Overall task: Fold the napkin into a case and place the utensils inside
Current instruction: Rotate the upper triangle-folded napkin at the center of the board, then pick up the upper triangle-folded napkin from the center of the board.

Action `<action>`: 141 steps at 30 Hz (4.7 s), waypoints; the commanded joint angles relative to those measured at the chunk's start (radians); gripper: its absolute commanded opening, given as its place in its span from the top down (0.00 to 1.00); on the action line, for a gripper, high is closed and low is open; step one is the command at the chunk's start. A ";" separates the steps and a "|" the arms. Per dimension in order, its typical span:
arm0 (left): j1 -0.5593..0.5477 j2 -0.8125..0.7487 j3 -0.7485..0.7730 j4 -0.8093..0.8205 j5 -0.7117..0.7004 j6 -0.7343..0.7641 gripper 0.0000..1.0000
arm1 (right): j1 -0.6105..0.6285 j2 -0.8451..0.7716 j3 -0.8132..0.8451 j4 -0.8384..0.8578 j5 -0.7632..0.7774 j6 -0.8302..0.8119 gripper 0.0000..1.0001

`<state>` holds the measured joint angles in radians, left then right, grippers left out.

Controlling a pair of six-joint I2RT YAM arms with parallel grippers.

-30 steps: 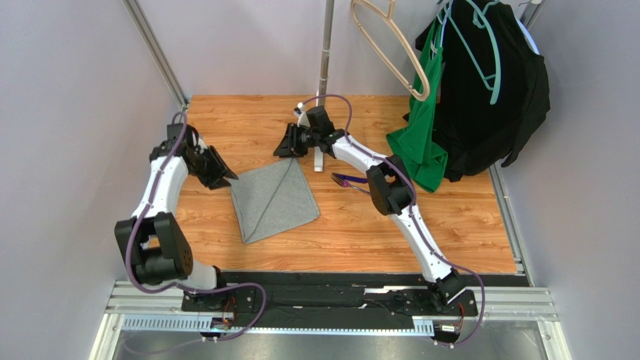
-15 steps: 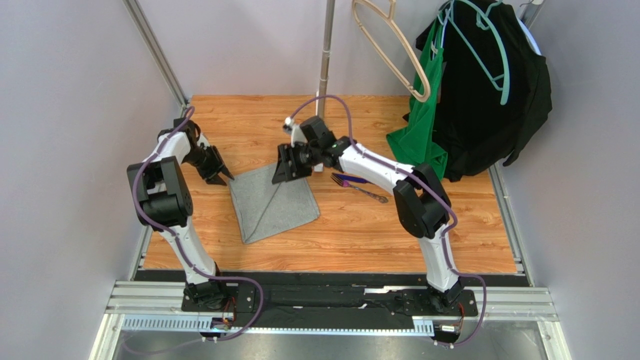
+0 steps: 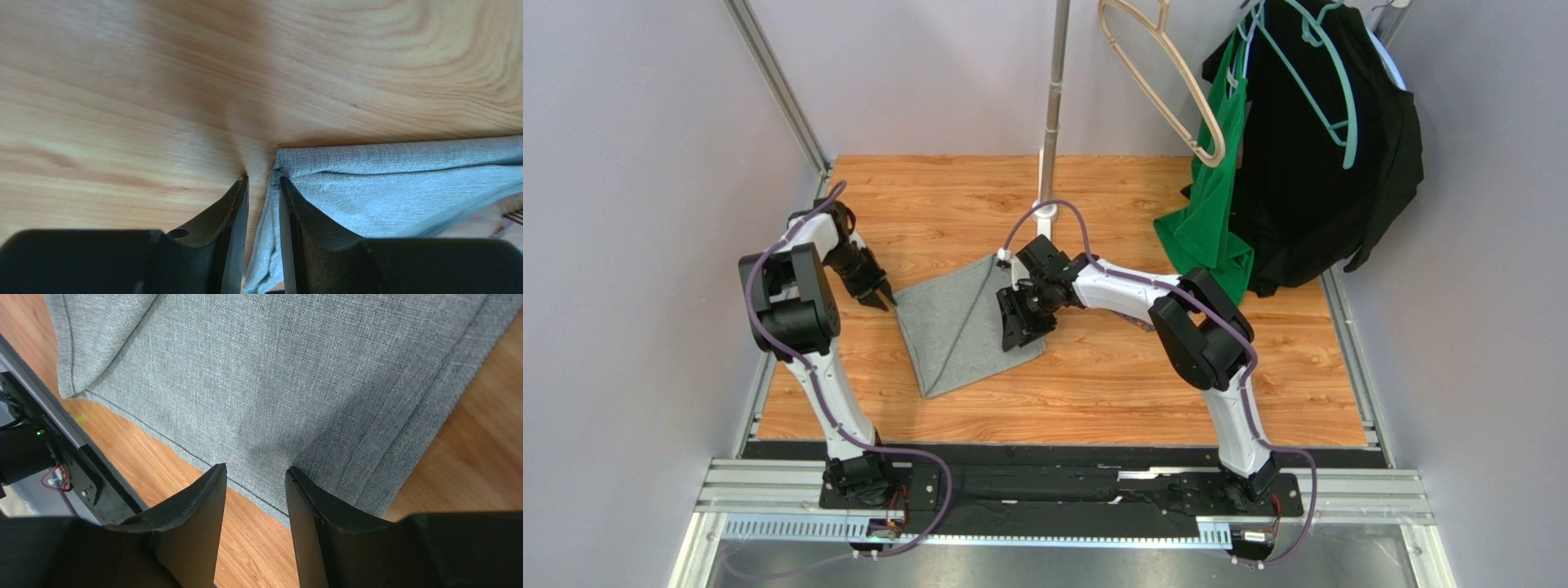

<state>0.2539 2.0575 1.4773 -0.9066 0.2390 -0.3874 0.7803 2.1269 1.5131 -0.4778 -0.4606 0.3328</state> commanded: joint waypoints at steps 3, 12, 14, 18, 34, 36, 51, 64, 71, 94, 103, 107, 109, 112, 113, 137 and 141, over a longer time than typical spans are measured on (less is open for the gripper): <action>0.036 -0.008 0.005 -0.061 -0.172 -0.022 0.67 | -0.018 0.085 0.099 -0.019 0.089 -0.130 0.53; 0.068 -0.327 -0.261 0.095 -0.001 -0.185 0.60 | -0.026 0.168 0.433 -0.208 0.194 -0.241 0.42; 0.083 -0.353 -0.272 0.110 0.028 -0.202 0.58 | -0.012 0.098 0.421 -0.214 0.217 -0.236 0.37; 0.104 -0.326 -0.264 0.104 0.074 -0.220 0.58 | 0.045 -0.001 0.351 -0.212 0.218 -0.222 0.25; 0.113 -0.234 -0.244 0.075 -0.035 -0.193 0.58 | 0.323 0.070 0.390 -0.199 0.312 -0.299 0.12; 0.114 -0.217 -0.247 0.066 -0.030 -0.186 0.58 | 0.338 0.090 0.421 -0.208 0.324 -0.301 0.12; 0.119 -0.178 -0.236 0.075 -0.035 -0.182 0.61 | 0.347 0.119 0.424 -0.214 0.343 -0.295 0.12; 0.166 -0.292 -0.417 0.080 0.012 -0.226 0.60 | 0.109 0.019 0.157 0.002 0.143 -0.029 0.12; 0.174 -0.309 -0.454 0.087 0.057 -0.211 0.61 | 0.088 0.015 0.151 0.005 0.060 -0.072 0.12; 0.194 -0.260 -0.364 0.110 0.059 -0.173 0.63 | 0.366 0.146 0.464 -0.251 0.489 -0.462 0.35; 0.194 -0.250 -0.359 0.115 0.054 -0.166 0.64 | 0.367 0.171 0.432 -0.248 0.557 -0.515 0.36; 0.196 -0.240 -0.350 0.114 0.054 -0.163 0.64 | 0.372 0.160 0.397 -0.239 0.540 -0.497 0.42; 0.194 -0.237 -0.347 0.115 0.051 -0.163 0.64 | 0.376 0.151 0.366 -0.213 0.554 -0.497 0.43; 0.196 -0.232 -0.342 0.115 0.048 -0.165 0.64 | 0.382 0.145 0.368 -0.211 0.577 -0.497 0.42; 0.196 -0.229 -0.341 0.115 0.048 -0.163 0.64 | 0.384 0.143 0.368 -0.212 0.579 -0.497 0.42; 0.194 -0.227 -0.325 0.115 0.054 -0.160 0.63 | 0.410 0.133 0.470 -0.251 0.553 -0.511 0.40; 0.196 -0.226 -0.322 0.114 0.052 -0.160 0.63 | 0.410 0.142 0.458 -0.254 0.537 -0.508 0.47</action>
<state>0.4393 1.8294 1.1233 -0.8089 0.2913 -0.5663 1.1847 2.2890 1.9446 -0.7376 0.1005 -0.1726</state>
